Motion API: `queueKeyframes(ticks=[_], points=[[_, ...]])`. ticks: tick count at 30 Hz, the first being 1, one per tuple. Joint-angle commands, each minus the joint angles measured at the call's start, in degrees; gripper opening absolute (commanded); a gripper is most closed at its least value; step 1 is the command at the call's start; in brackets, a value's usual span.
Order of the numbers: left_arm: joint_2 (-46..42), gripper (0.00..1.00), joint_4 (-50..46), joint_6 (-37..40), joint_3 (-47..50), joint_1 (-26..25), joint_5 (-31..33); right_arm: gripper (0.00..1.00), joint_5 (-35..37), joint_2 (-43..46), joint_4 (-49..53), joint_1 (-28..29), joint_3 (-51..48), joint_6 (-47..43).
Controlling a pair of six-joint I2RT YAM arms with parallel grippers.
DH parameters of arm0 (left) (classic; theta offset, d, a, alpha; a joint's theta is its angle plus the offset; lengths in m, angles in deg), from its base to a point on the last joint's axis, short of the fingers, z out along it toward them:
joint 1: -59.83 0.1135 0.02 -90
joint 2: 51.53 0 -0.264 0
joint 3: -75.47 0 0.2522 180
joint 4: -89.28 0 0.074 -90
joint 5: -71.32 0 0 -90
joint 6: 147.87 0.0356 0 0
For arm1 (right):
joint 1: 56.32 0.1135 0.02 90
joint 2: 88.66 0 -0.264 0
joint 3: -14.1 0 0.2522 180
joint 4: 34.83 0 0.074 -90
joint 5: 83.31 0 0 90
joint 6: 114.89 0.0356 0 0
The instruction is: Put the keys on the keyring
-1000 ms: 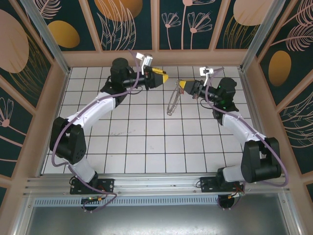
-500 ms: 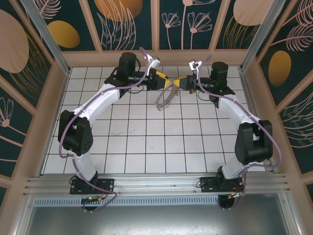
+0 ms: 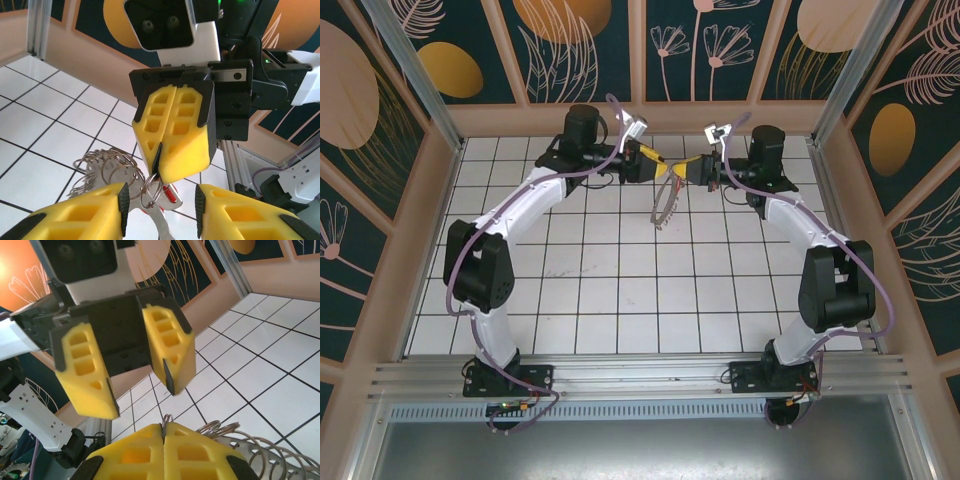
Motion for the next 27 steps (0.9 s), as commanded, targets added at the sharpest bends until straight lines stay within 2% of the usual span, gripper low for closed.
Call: queueKeyframes(ticks=[1, 18, 22, 27], points=[[1.37, 0.4, 2.29, -1.69, -0.96, 0.25, -3.73, 0.0, -2.47, 0.87, -5.2, -0.03, 1.29, 1.6], [0.89, 0.36, 10.65, -7.18, 2.27, -0.04, -8.4, 0.0, -2.16, 0.77, -9.68, 1.14, 1.23, 5.09], [0.9, 0.32, 11.78, -7.82, 2.52, -0.16, -8.5, 0.0, -1.92, 0.64, -9.69, 1.46, 1.18, 5.07], [0.91, 0.21, 12.65, -8.3, 2.64, -0.53, -8.84, 0.0, -1.72, 0.66, -9.69, 1.52, 1.2, 5.16]])
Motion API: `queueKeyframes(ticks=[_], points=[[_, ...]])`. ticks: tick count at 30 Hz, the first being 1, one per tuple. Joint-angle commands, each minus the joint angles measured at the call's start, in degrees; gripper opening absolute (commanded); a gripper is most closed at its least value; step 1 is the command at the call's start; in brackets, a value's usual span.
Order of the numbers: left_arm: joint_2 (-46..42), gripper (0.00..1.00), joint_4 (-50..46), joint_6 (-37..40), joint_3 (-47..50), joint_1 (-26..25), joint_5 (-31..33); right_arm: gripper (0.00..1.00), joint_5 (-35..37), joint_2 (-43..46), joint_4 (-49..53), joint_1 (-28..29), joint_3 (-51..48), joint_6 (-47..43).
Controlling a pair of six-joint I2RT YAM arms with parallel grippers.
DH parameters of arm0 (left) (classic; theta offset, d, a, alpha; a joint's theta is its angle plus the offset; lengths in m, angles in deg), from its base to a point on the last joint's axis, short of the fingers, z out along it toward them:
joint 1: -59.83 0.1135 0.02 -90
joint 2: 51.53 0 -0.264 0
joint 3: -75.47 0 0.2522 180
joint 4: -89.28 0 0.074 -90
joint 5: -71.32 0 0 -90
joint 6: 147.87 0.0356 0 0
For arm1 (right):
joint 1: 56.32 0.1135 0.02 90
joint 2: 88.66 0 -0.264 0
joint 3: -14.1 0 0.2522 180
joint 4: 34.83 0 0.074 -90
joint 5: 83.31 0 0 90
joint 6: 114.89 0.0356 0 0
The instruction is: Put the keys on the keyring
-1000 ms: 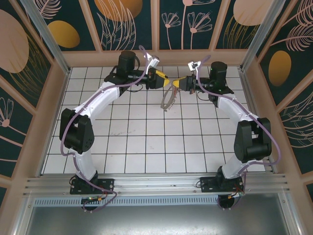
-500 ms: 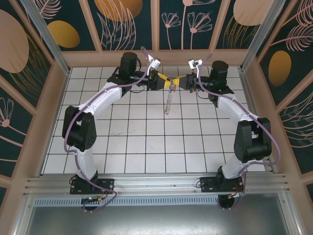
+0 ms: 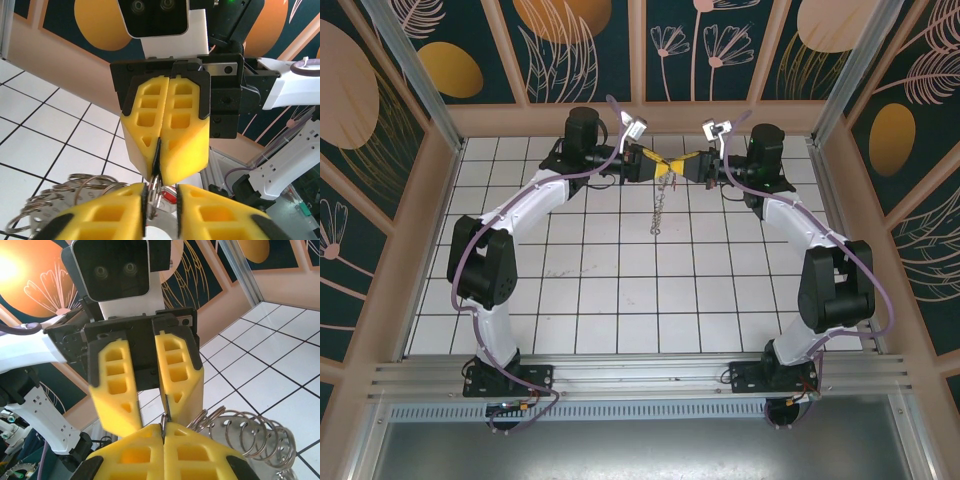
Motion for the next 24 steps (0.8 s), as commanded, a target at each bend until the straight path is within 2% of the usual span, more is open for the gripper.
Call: queueKeyframes(ticks=[1, 10, 12, 14, 17, 20, 21, 24], points=[[-0.35, 0.21, 3.45, -0.68, 0.62, -0.56, -2.34, 0.0, -1.18, 0.7, -3.67, 0.47, 1.27, 0.55], [-0.44, 0.17, 4.17, -0.91, 0.47, -1.56, -3.15, 0.0, -0.85, 0.28, -3.72, 0.62, 1.45, 0.58], [-0.48, 0.11, 4.18, -0.79, 0.5, -1.68, -3.05, 0.0, -0.76, 0.32, -3.72, 0.66, 1.4, 0.59], [-0.51, 0.0, 4.32, -0.79, 0.71, -1.68, -2.93, 0.0, -0.67, 0.32, -3.61, 0.67, 1.45, 0.68], [-1.12, 0.0, 5.85, -1.54, 1.6, -1.69, -1.67, 0.0, 0.08, 0.46, -2.86, 0.46, 1.66, 0.68], [-2.56, 0.0, 10.23, -4.25, 3.84, -1.69, 0.13, 0.22, 0.69, 1.59, -3.93, -0.73, 0.36, 2.22], [-2.98, 0.0, 11.71, -5.25, 4.43, -1.71, 0.72, 0.26, 0.91, 2.26, -5.06, -1.3, -0.67, 3.13], [-3.99, 0.0, 15.78, -7.97, 5.74, -1.64, 1.84, 0.29, 0.65, 3.87, -9.33, -2.4, -3.92, 6.2]])
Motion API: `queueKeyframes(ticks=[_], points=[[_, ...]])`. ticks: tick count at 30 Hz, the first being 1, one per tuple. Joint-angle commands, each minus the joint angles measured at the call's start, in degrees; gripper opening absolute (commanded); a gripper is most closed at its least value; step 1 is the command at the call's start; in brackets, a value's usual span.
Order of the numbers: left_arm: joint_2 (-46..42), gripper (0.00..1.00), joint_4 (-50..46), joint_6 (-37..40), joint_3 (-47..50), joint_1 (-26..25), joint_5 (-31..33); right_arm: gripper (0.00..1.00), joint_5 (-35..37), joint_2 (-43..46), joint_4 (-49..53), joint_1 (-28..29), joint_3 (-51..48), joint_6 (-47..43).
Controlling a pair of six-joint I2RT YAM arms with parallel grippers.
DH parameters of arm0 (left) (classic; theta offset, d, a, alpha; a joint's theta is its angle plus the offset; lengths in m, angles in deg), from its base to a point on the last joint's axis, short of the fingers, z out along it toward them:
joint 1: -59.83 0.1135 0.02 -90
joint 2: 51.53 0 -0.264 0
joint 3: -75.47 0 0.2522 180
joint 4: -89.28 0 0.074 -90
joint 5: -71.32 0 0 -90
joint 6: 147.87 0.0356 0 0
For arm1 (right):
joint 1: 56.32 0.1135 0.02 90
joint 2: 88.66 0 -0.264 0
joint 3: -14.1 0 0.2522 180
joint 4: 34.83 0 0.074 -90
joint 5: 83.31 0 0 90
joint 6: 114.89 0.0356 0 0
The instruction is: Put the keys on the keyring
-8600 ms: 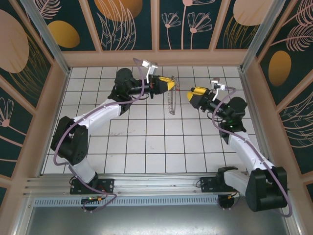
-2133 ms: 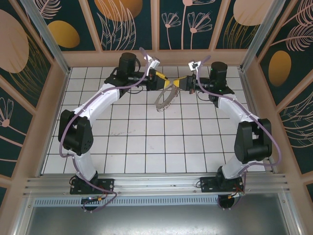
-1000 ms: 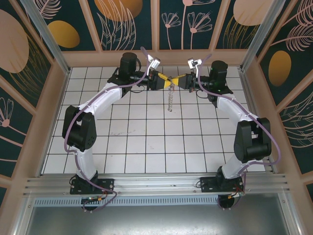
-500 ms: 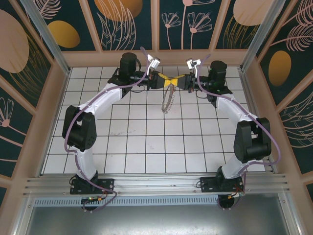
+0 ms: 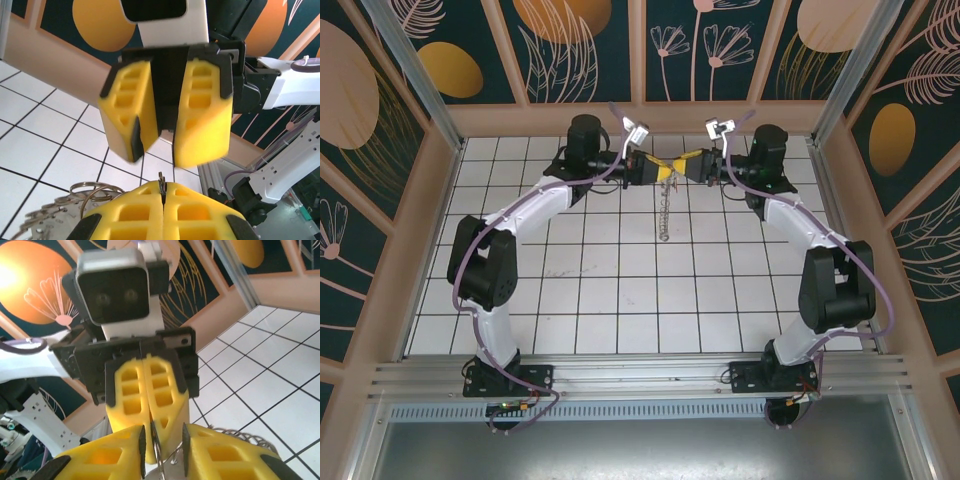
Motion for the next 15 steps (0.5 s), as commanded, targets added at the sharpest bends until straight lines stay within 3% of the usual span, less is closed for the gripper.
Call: queueKeyframes(ticks=[1, 10, 15], points=[[-3.76, 0.0, 8.66, -4.34, 1.21, -0.44, 0.77, 0.29, -0.04, 3.76, -6.05, -1.14, -3.04, 2.81], [-5.24, 0.0, 12.56, -6.72, 2.56, -0.43, 1.66, 0.29, -0.11, 5.86, -9.44, -1.17, -8.28, 4.47], [-5.19, 0.0, 12.88, -6.94, 2.54, -0.44, 1.79, 0.22, 0.06, 6.57, -10.79, -0.91, -9.46, 5.24]])
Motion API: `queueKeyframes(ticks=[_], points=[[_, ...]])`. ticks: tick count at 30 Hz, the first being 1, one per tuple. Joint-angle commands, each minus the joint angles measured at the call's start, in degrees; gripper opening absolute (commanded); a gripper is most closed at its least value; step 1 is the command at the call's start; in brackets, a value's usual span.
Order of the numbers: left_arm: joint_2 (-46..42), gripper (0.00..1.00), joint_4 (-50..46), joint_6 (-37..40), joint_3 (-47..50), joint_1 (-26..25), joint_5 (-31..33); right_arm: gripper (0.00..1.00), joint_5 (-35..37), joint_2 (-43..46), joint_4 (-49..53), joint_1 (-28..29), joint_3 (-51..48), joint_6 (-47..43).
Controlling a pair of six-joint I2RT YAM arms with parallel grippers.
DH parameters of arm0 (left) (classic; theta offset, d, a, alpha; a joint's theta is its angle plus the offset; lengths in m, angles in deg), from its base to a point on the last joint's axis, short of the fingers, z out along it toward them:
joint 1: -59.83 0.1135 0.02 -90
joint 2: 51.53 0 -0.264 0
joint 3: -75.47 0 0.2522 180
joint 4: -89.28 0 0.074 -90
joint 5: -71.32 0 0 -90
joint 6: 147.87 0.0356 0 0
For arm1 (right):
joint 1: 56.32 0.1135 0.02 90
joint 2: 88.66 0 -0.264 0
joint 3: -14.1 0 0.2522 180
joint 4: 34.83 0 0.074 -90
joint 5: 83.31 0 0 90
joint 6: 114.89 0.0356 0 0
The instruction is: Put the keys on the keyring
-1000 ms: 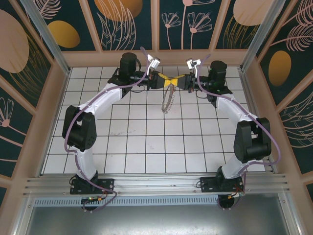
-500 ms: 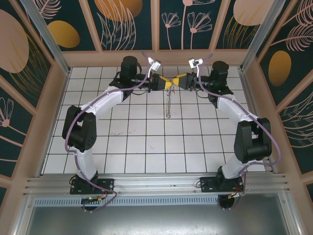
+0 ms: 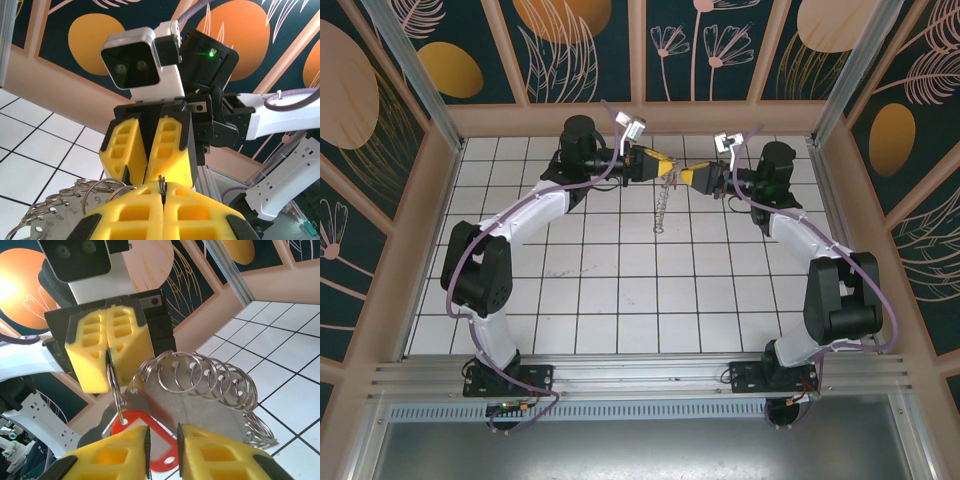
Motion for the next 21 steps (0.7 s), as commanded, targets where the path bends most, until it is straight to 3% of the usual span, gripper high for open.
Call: queueKeyframes(ticks=[1, 5, 12, 21], points=[[-2.08, 0.0, 3.62, -1.01, -0.03, 0.0, -0.12, 0.23, -0.21, 2.45, -4.54, 0.23, -0.8, 1.08], [-2.13, 0.0, 3.58, -0.97, 0.07, -0.02, -0.12, 0.32, 0.01, 2.99, -5.37, 0.25, -1.06, 1.75], [-2.32, 0.0, 3.57, -1.0, 0.29, -0.02, -0.23, 0.32, 0.24, 5.74, -2.03, -1.11, -0.83, -0.73], [-2.22, 0.0, 3.65, -1.23, 0.05, -0.02, -0.47, 0.32, 0.41, 3.83, -7.12, 0.24, -0.3, 3.29]])
